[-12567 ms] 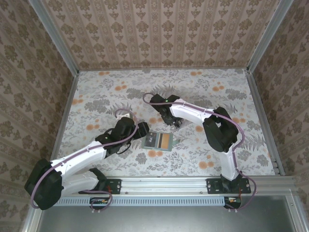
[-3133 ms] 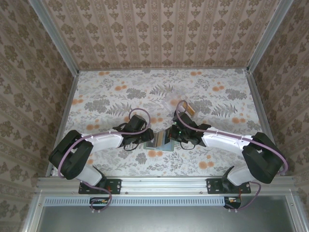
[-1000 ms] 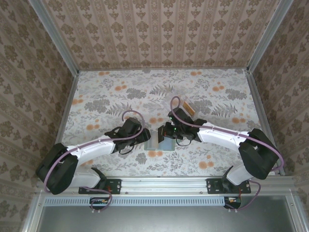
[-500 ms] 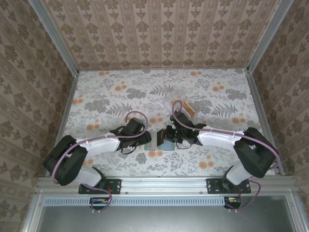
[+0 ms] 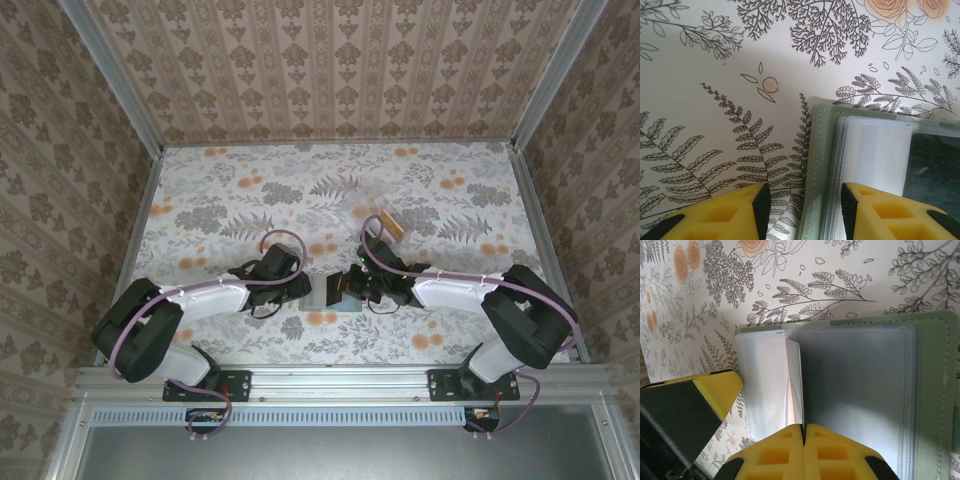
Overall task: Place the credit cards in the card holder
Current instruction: Insert the credit card into the card slot.
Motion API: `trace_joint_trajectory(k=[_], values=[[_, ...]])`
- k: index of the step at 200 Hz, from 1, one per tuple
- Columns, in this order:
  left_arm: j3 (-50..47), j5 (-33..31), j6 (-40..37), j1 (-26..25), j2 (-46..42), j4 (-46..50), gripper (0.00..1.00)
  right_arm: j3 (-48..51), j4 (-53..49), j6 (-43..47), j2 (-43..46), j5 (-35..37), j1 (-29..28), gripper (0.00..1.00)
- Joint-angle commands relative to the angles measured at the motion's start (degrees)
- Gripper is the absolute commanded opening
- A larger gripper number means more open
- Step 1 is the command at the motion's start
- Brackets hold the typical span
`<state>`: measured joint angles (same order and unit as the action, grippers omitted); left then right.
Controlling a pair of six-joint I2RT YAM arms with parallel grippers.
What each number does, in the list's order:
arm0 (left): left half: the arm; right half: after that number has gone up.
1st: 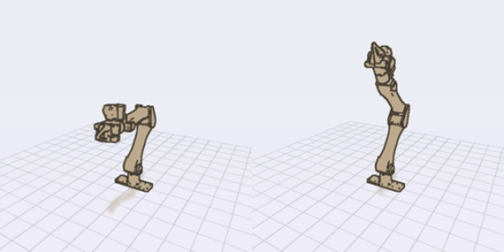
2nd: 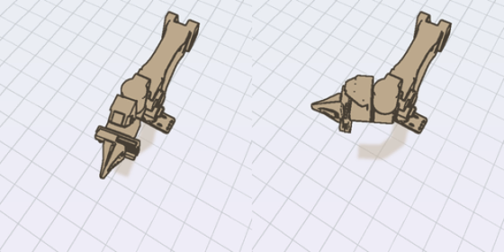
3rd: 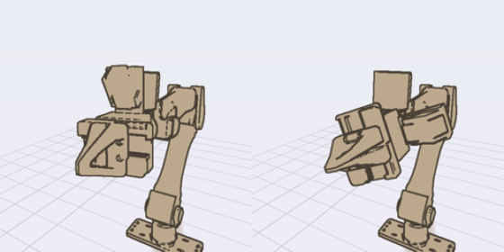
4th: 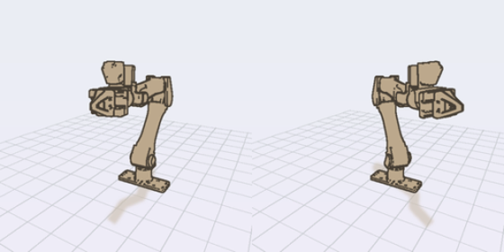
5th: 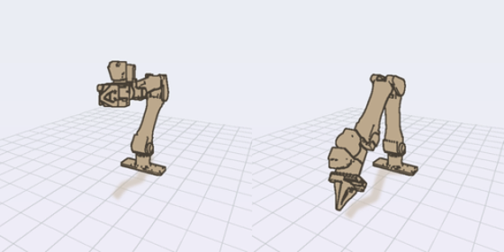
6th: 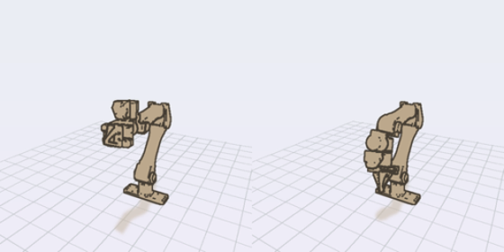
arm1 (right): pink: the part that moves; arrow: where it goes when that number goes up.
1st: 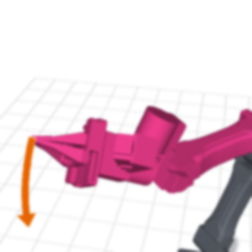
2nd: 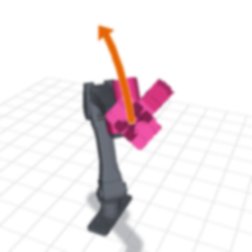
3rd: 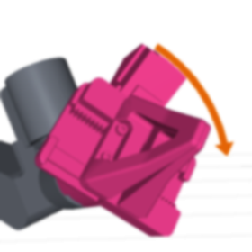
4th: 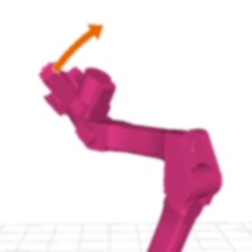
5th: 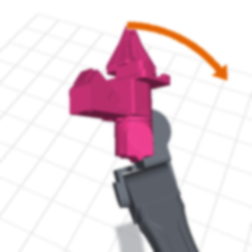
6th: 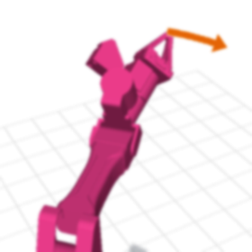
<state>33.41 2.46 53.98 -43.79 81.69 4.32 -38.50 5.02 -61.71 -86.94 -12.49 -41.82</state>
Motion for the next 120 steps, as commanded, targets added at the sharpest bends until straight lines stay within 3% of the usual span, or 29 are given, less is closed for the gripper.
trace_joint_trajectory(k=[1,60,120], values=[[0.52,1.44,-0.63,-0.07,1.44,-0.10,0.43,1.28,0.46,-1.61,1.29,-0.06,0.38,0.00],[0.69,1.85,-0.64,-0.23,1.98,-0.49,0.38,3.17,5.45,-4.34,-0.26,-1.44,0.27,0.00],[0.52,1.85,-0.27,-0.46,2.30,-0.89,0.36,3.88,1.36,-4.83,1.99,1.15,-0.12,0.00]])
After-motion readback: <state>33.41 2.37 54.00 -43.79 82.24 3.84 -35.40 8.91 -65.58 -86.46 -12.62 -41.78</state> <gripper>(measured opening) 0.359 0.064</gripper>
